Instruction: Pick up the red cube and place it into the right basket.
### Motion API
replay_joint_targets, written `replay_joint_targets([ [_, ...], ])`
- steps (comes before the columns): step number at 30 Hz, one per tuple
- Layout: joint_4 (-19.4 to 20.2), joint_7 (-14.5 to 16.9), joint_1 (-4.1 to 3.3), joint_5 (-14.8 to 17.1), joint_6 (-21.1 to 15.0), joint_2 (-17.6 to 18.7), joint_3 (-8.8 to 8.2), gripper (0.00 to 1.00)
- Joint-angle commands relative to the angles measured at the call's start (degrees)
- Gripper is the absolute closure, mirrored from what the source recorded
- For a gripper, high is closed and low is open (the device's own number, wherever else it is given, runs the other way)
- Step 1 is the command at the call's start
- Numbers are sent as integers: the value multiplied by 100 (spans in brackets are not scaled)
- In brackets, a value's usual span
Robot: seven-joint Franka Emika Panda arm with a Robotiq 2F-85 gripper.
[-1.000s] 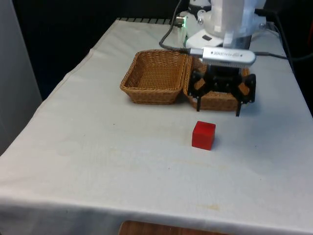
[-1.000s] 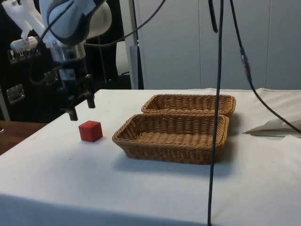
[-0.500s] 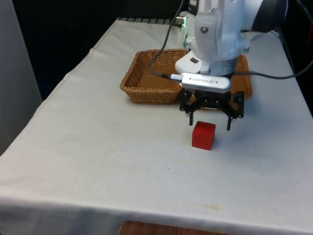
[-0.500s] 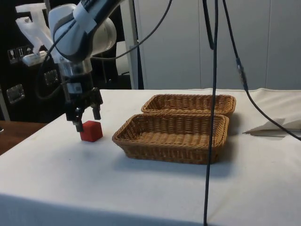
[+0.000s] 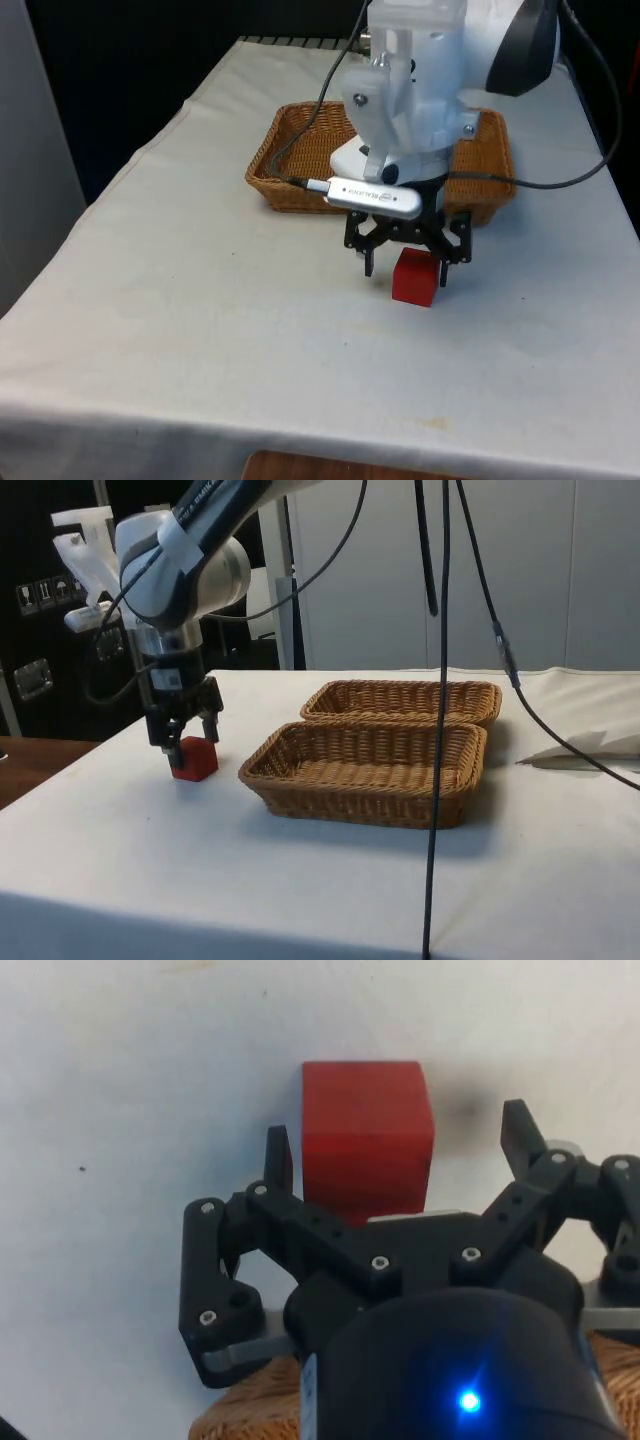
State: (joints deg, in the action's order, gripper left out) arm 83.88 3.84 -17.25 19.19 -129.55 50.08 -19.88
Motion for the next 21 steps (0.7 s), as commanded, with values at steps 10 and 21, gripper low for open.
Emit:
replay_joint_targets([
  [10, -46, -6, 29, 57, -23, 92, 17, 19],
  [21, -46, -23, 23, 52, -23, 103, 11, 100],
])
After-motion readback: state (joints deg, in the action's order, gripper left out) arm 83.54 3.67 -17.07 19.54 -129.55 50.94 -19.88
